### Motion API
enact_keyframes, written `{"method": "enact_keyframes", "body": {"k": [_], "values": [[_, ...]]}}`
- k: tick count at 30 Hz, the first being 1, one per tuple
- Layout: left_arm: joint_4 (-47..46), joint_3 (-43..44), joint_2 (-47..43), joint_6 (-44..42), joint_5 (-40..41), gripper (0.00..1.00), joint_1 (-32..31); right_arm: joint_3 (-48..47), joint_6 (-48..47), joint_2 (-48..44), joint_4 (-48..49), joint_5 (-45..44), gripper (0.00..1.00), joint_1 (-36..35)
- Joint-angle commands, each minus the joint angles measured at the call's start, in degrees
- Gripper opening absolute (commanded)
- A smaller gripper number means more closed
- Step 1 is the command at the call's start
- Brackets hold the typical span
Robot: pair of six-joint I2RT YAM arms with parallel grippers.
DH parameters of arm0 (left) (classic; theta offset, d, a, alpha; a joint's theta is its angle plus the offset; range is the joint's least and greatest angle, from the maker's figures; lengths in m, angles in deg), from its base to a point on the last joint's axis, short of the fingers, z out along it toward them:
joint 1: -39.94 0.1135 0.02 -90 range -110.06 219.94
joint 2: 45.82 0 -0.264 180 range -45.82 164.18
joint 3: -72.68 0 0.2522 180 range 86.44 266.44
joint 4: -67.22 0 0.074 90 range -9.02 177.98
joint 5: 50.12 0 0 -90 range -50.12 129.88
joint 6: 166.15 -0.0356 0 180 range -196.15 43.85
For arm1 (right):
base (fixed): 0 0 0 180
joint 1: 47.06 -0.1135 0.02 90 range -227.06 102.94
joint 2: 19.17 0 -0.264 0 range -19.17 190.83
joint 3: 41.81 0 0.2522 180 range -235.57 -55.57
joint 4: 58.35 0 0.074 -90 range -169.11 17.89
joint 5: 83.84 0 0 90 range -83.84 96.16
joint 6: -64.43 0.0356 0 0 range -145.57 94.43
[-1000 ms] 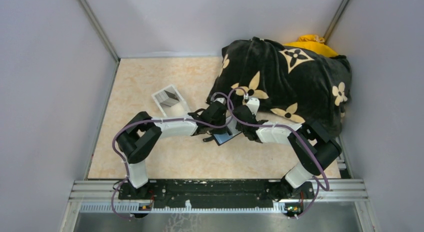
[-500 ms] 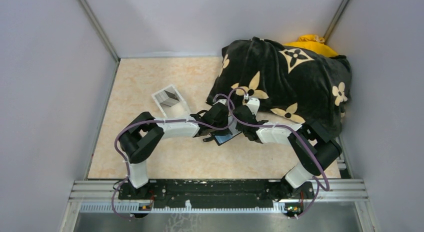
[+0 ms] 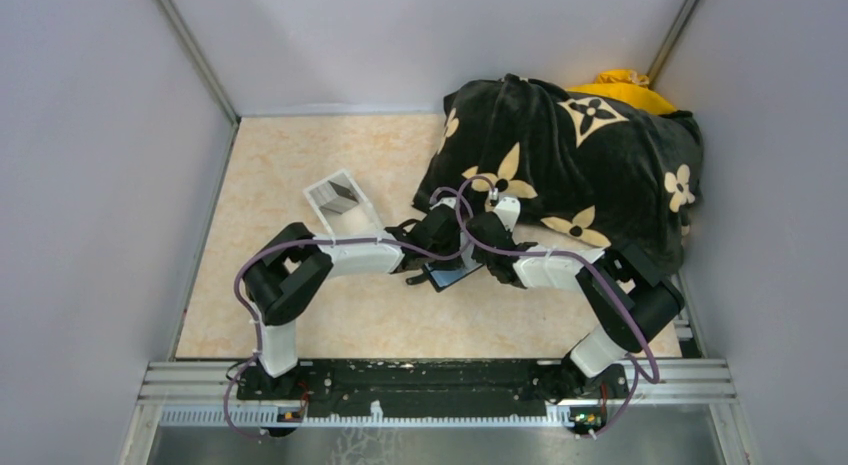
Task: Put the credit cards into the card holder
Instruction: Insert the credit card into the card holder.
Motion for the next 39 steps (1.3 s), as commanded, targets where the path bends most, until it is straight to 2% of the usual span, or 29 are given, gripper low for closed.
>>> {"method": "enact_keyframes", "body": {"k": [1, 10, 29, 35, 39], "values": [[0.55, 1.17, 3.86, -0.64, 1.16, 0.00, -0.81, 3.21, 0.75, 3.65, -8.65, 7.76, 0.10, -0.32], [1.61, 1.72, 3.54, -0.92, 2.93, 0.00, -0.79, 3.20, 0.75, 3.54, -8.77, 7.69, 0.10, -0.31], [6.42, -1.52, -5.46, -0.45, 13.71, 0.01, -0.50, 2.28, -0.13, 2.96, -9.52, 7.08, 0.14, -0.36], [7.41, -5.02, -9.70, 3.75, 17.79, 0.02, 0.80, 1.50, -1.94, 0.44, -9.48, 6.62, 0.26, -0.33], [7.21, -7.39, -15.02, 6.35, 21.48, 0.05, 1.98, -0.79, -4.59, -1.51, -10.81, 4.57, 0.39, -0.85]]}}
